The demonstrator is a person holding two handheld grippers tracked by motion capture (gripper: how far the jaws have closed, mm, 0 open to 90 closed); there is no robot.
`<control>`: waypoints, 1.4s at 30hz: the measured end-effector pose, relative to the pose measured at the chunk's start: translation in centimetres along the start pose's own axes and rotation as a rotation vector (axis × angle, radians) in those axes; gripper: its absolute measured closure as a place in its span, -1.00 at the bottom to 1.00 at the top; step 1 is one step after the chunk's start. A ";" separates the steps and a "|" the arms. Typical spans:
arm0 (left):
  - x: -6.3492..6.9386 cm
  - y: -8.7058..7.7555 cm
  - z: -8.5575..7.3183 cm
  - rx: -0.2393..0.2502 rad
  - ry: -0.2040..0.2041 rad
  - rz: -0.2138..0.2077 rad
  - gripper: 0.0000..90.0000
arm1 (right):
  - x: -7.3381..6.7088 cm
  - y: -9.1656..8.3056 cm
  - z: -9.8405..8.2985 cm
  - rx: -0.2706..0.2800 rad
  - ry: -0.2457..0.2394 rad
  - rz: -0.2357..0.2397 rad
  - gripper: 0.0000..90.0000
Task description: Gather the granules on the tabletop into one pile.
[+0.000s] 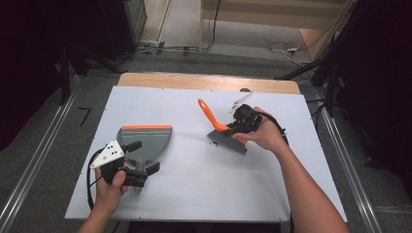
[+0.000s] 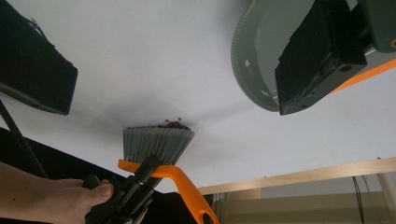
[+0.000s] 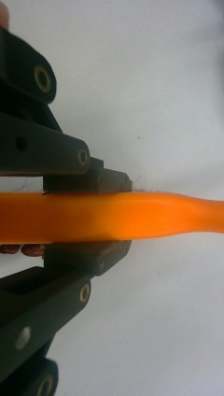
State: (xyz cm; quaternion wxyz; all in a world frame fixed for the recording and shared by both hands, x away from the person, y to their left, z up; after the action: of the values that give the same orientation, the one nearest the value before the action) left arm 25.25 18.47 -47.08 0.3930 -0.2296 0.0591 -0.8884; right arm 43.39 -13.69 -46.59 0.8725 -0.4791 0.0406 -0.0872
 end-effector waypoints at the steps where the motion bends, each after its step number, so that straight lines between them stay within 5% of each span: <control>1: 0.0 0.0 0.0 0.000 -0.001 0.001 -1.00 | 0.0 0.0 0.0 0.005 -0.001 0.002 0.53; 10: 0.0 0.1 -0.1 -0.007 0.002 0.000 -1.00 | -0.9 -0.5 1.0 0.018 0.073 0.052 0.53; 17: 0.0 0.1 0.0 -0.002 0.001 -0.001 -1.00 | -1.2 1.4 1.8 -0.055 0.131 0.106 0.53; 23: -0.1 -0.1 0.0 0.002 -0.005 -0.002 -1.00 | -0.3 1.4 1.3 -0.075 0.171 0.065 0.53; 29: -0.1 0.0 0.0 0.000 -0.001 -0.001 -1.00 | 0.1 0.7 0.9 -0.061 0.180 0.042 0.53; 35: 0.0 0.1 0.0 -0.001 0.003 0.000 -1.00 | -0.4 0.1 1.3 -0.030 0.185 0.069 0.53; 42: 0.0 0.1 0.0 -0.002 0.003 0.000 -1.00 | -1.8 1.3 1.7 -0.067 0.159 0.126 0.53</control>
State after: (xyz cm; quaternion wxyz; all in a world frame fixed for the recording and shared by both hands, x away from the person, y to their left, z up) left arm 25.30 18.39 -47.13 0.3924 -0.2289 0.0607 -0.8888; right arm 42.01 -11.24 -46.83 0.8538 -0.4959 0.1428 -0.0685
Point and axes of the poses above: each handheld gripper's, and its own axes: y roughly forward along the jaws, z roughly out of its top, x roughly to its right, the point moved 4 cm from there along y, roughly forward along the jaws, and after that the axes turned 12 degrees about -y, right-handed, at the moved point
